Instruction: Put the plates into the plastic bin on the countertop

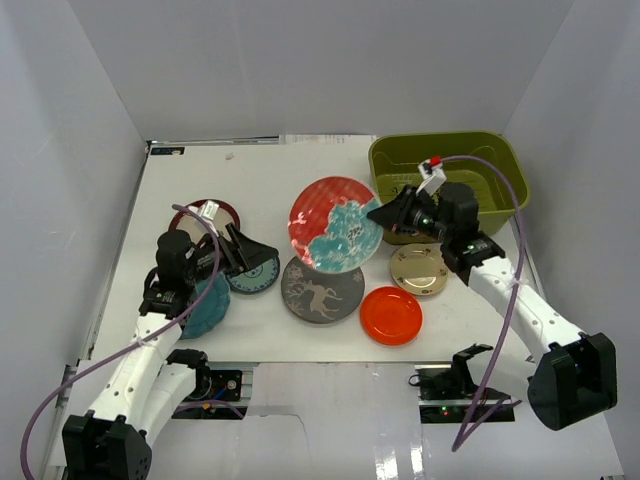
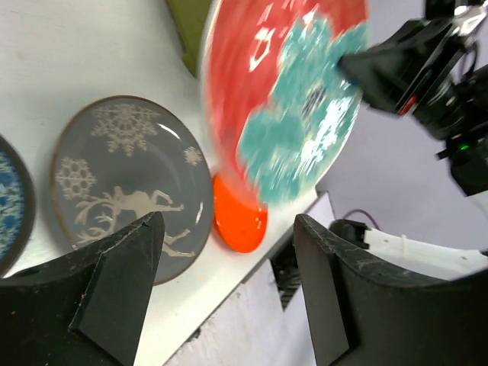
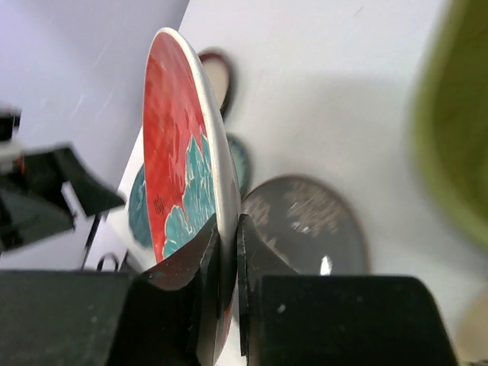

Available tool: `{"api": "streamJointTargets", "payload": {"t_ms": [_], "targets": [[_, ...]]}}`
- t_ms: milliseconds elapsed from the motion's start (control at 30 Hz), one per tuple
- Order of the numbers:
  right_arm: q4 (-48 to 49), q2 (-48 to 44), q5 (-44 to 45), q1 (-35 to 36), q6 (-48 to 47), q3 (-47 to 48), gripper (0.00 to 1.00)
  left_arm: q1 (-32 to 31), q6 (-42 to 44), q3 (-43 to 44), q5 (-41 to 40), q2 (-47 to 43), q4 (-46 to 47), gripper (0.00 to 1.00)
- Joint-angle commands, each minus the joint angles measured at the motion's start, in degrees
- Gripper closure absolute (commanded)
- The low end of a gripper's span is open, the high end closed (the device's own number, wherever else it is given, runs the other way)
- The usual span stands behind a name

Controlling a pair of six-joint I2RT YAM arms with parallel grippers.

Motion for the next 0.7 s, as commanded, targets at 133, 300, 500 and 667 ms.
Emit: {"api": "streamJointTargets", "payload": {"t_ms": [133, 300, 500, 667], "targets": [[5.0, 0.2, 1.4, -20.2, 0.9, 15.3, 0.92, -0.2, 5.6, -3.1, -6.5, -2.8, -10.5, 0.21], [-1.7, 4.6, 6.1, -30.2, -4.2, 17.8, 0.92, -0.3, 3.8, -8.0, -10.1, -1.6, -11.6, 0.24], [-6.1, 13.2, 10.0, -31.6, -11.3, 23.2, 0.92, -4.4, 2.8, -8.8, -16.2, 1.5, -11.8, 0.25], [-9.6, 23.1, 7.7, -31.7, -13.3, 27.9, 0.92, -11.3, 0.7, -9.7, -22.4, 4.7, -11.4, 0.24]]}}
